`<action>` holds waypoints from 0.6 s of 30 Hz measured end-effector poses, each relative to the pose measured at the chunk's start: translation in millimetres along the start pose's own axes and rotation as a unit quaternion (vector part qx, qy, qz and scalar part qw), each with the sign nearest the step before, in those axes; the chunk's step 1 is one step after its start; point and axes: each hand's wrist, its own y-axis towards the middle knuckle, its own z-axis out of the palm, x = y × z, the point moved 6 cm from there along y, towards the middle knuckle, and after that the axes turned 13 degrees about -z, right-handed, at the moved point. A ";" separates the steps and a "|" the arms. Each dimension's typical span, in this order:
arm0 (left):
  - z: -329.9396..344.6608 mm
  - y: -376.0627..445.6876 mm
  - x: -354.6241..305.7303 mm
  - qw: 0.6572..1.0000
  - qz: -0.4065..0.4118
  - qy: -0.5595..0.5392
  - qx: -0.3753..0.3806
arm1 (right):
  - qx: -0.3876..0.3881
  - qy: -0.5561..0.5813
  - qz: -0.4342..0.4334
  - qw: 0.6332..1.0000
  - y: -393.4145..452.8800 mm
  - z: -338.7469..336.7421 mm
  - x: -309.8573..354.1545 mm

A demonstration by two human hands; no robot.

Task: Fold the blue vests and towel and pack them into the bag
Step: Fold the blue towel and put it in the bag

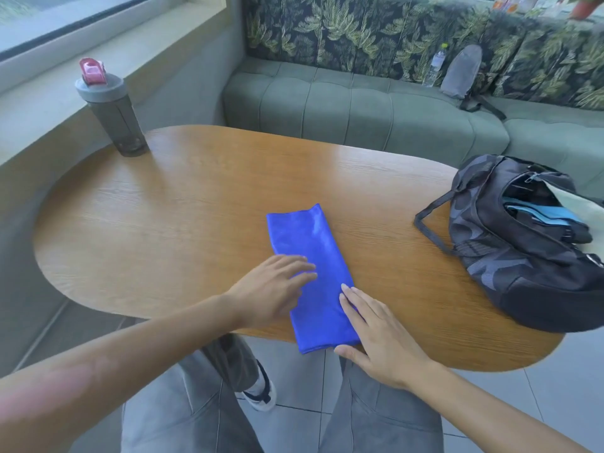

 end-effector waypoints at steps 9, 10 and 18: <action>40.8 -83.6 -21.5 0.994 -0.014 0.082 0.075 | -0.071 0.007 -0.050 0.996 -18.9 7.5 26.0; 41.5 -84.5 -26.6 0.996 -0.008 0.083 0.040 | -0.095 0.014 -0.056 0.994 -20.0 5.5 27.2; 14.5 -68.4 -25.0 0.987 -0.101 -0.122 -0.017 | -0.275 0.210 0.068 0.936 -22.8 -18.5 12.9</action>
